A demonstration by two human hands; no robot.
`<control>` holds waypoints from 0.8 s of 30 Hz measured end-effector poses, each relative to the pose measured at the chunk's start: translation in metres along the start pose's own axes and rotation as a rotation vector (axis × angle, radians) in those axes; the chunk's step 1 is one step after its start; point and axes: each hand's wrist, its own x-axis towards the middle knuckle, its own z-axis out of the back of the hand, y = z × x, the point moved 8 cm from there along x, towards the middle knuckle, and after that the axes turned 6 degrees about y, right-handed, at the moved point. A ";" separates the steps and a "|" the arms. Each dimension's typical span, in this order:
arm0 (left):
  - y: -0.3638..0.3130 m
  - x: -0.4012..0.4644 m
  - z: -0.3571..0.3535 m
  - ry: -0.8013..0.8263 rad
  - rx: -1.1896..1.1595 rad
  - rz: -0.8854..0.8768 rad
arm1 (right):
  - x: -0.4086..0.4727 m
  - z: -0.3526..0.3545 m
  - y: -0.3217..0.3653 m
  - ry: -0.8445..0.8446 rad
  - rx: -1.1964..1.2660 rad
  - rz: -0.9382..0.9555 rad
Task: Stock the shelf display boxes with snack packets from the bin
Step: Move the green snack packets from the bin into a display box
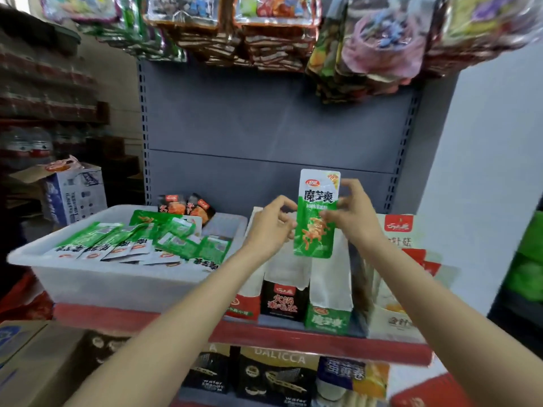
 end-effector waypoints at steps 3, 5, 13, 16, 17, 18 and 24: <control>-0.005 0.009 -0.022 0.014 0.003 -0.026 | 0.001 0.020 0.007 0.042 -0.135 0.078; -0.006 0.018 -0.035 0.034 0.032 -0.033 | 0.003 0.030 0.010 0.070 -0.260 0.123; -0.019 0.053 -0.052 0.012 -0.017 -0.063 | 0.028 0.052 0.013 0.119 -0.488 0.196; -0.012 0.058 -0.055 0.004 0.067 -0.047 | 0.034 0.055 -0.004 0.145 -0.682 0.128; -0.007 0.059 -0.056 0.001 0.102 -0.033 | 0.035 0.058 -0.013 0.169 -0.728 0.076; -0.002 0.060 -0.056 -0.001 0.133 -0.016 | 0.035 0.061 -0.022 0.195 -0.737 0.023; 0.018 0.062 -0.068 0.078 0.228 0.034 | 0.030 0.068 -0.036 0.236 -0.720 -0.059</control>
